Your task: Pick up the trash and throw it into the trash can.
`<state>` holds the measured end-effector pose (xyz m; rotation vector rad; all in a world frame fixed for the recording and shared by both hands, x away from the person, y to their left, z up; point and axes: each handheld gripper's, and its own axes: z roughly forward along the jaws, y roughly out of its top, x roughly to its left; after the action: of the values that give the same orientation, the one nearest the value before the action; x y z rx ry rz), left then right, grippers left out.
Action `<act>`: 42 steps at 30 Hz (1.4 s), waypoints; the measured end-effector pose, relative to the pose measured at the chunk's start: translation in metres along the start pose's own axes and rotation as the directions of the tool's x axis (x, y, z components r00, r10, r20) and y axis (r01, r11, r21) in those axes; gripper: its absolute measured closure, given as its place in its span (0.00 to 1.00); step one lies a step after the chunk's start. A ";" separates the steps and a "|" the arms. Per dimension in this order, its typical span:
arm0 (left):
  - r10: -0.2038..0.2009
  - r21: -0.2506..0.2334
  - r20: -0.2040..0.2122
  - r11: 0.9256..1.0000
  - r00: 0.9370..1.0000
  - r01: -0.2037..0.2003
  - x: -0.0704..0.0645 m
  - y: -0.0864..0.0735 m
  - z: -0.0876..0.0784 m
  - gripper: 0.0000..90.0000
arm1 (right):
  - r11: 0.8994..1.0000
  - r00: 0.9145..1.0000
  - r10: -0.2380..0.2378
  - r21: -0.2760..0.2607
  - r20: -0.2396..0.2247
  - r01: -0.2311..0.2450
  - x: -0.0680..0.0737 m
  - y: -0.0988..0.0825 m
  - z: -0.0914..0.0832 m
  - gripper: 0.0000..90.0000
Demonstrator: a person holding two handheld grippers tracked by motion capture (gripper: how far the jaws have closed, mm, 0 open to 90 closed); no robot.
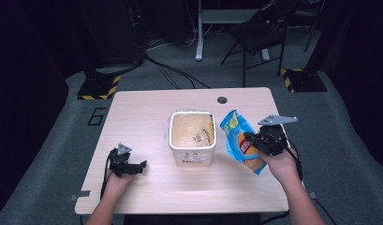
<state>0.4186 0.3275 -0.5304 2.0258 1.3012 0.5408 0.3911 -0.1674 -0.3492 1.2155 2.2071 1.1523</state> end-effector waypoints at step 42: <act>0.004 -0.002 0.008 1.000 1.000 -0.004 -0.001 0.001 0.001 0.02 | 0.995 0.997 -0.064 -0.084 -0.040 0.060 0.036 0.103 0.010 1.00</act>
<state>0.4190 0.3261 -0.5305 2.0279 1.2914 0.5346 0.4321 -0.1025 -0.2706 1.0906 2.1889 1.2430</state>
